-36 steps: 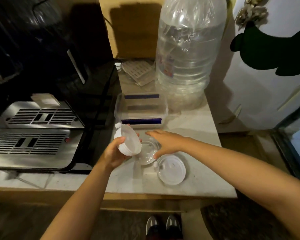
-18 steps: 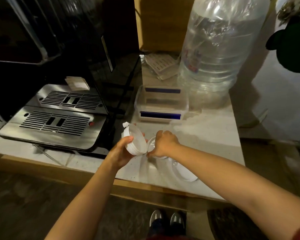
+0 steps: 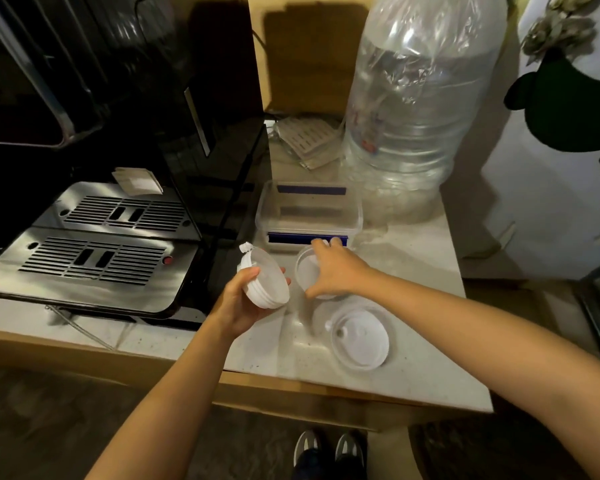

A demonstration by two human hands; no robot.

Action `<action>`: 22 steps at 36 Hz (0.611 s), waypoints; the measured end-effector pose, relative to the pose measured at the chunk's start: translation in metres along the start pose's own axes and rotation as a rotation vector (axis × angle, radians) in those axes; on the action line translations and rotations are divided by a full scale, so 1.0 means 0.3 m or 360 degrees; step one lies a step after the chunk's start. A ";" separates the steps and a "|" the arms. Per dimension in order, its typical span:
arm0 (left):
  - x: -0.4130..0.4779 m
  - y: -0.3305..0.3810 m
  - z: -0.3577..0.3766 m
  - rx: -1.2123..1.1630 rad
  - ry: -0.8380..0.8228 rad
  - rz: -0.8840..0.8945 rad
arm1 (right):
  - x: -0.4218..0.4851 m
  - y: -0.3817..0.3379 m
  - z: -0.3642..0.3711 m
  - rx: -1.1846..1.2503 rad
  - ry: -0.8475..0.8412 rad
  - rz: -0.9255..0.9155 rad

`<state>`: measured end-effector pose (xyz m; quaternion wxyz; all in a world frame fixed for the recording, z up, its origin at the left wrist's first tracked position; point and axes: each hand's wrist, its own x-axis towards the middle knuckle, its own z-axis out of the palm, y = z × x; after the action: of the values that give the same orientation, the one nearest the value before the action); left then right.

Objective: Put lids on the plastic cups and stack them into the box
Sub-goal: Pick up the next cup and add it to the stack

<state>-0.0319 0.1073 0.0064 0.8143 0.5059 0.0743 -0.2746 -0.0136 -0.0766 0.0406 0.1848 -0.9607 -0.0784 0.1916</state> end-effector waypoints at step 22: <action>0.077 0.083 0.231 0.0099 -0.0611 0.0091 | -0.148 0.052 -0.216 0.0243 0.0014 -0.0688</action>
<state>-0.0103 0.0471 0.0497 0.8050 0.4711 -0.1051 -0.3449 -0.0271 -0.1218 0.1054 0.2939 -0.9057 -0.2669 0.1489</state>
